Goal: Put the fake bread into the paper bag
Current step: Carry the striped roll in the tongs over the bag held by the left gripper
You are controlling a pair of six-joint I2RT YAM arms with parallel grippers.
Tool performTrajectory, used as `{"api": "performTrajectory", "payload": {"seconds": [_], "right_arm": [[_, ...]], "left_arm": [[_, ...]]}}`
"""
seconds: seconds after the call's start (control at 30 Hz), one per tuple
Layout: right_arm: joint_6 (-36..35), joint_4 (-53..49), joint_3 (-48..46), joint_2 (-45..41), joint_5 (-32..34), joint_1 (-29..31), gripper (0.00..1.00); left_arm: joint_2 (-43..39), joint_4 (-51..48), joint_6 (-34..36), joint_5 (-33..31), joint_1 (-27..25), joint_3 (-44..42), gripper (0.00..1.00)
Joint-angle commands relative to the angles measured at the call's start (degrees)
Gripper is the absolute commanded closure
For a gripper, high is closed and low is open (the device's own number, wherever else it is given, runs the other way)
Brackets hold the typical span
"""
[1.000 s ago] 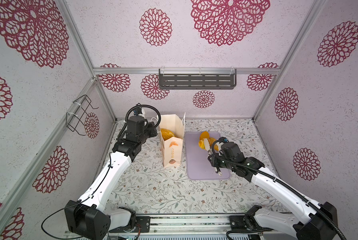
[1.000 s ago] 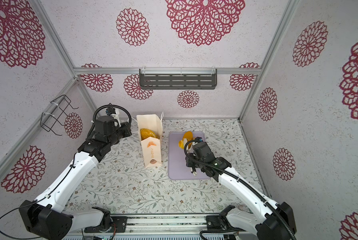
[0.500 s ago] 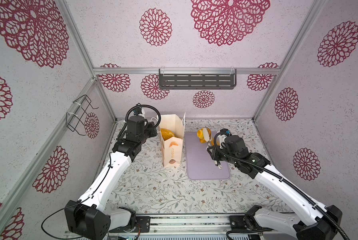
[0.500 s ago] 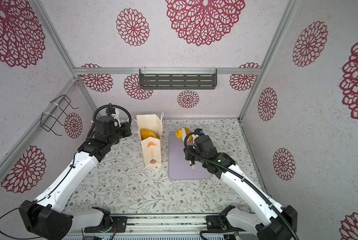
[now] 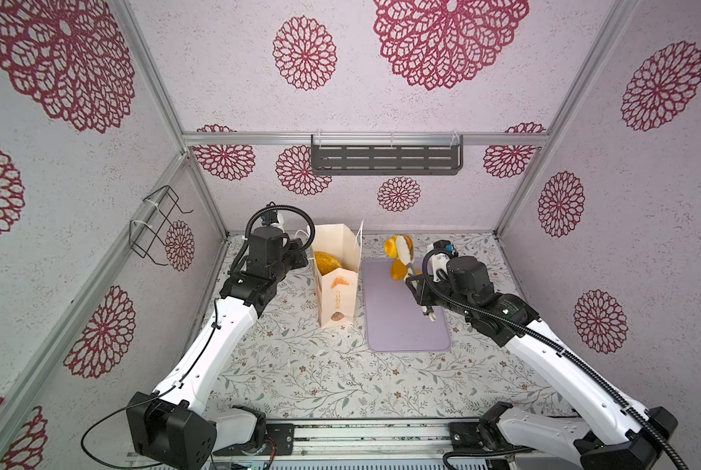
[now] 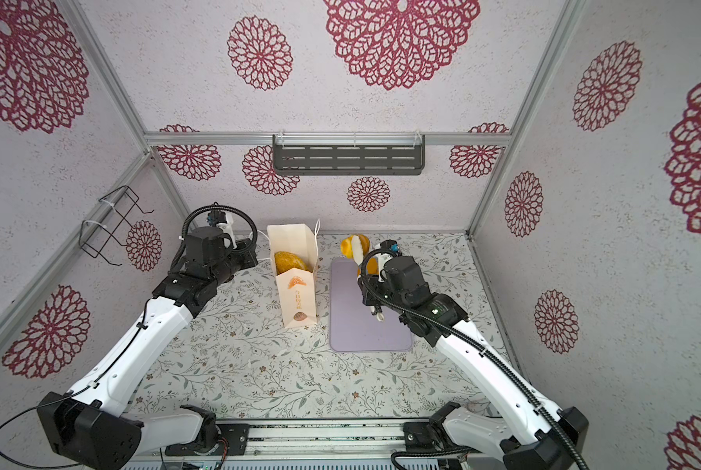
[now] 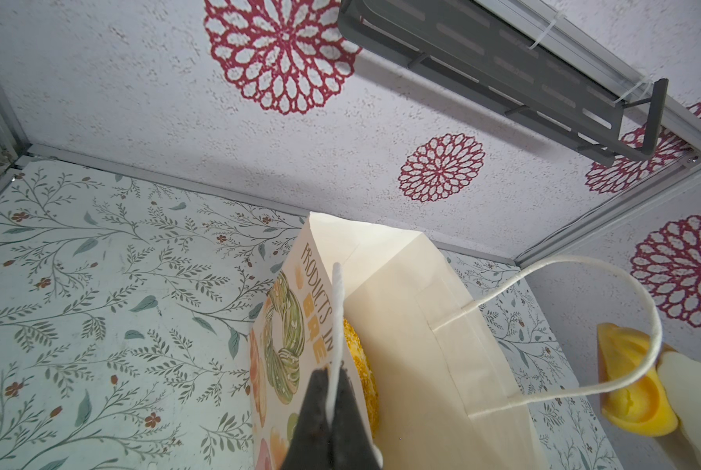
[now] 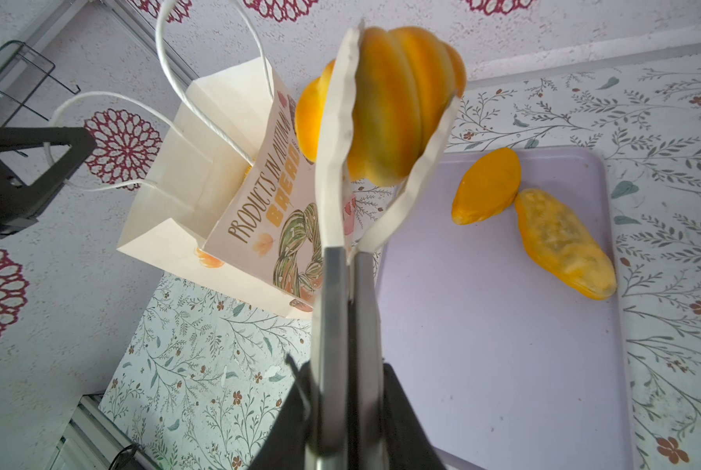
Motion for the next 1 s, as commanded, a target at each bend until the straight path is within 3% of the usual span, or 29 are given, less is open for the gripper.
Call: {"api": "performTrajectory", "payload": {"seconds": [0.0, 0.97], "right_arm": [[-2.57, 3.56, 3.96, -0.78, 1.35, 0.25, 0.76], [-6.06, 6.59, 17.78, 8.75, -3.27, 0.51, 0.77]], "left_arm": [[0.12, 0.82, 1.17, -0.37, -0.43, -0.07, 1.00], [0.25, 0.60, 1.74, -1.27, -0.37, 0.03, 1.00]]}}
